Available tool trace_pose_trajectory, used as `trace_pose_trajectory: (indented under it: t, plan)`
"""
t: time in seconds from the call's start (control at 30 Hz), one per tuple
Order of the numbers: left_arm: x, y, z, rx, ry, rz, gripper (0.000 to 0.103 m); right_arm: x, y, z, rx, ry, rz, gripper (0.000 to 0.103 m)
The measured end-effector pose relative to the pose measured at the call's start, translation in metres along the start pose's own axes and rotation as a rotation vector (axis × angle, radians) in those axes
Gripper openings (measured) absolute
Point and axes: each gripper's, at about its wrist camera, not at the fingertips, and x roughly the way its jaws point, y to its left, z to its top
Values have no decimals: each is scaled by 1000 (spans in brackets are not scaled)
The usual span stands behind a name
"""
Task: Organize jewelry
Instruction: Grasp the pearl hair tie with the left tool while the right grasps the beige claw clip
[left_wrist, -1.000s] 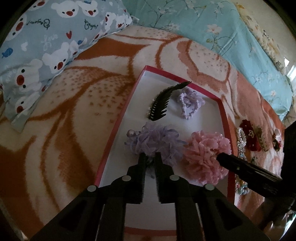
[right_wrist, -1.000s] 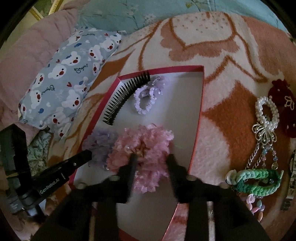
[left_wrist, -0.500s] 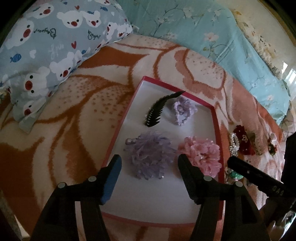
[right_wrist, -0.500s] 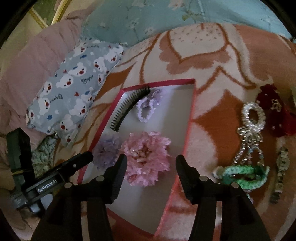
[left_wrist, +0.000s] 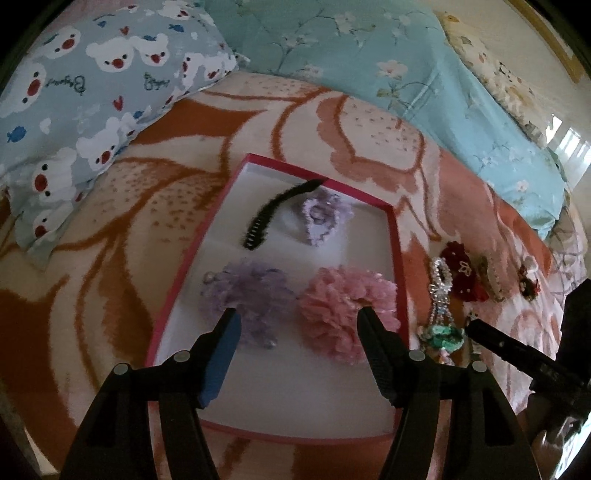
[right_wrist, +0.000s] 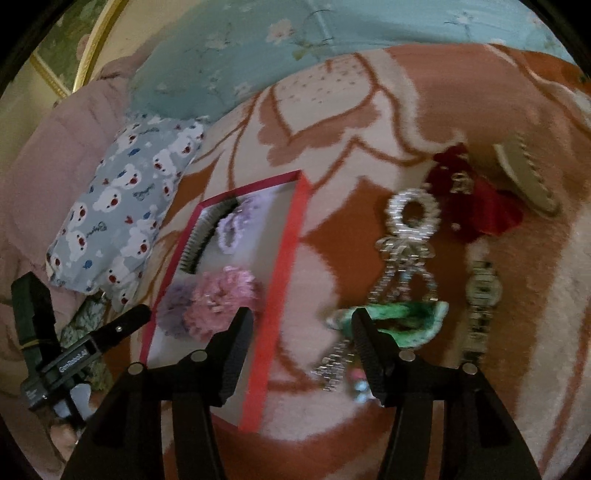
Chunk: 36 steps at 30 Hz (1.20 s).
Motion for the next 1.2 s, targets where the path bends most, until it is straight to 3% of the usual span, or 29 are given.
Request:
trace_pose_trajectory:
  t: [0.4,0.83,1.2]
  plan:
    - [15,-46,-3,90,45,-58,65,-35,-60,4,95,-61,-69,57]
    - [35,-85,0,152,70,-89,65,-48,-99,12,153,-95,-111,57]
    - [91,-155,21,295,110,-79,65,-52,-133,40,159,-124,-180,57]
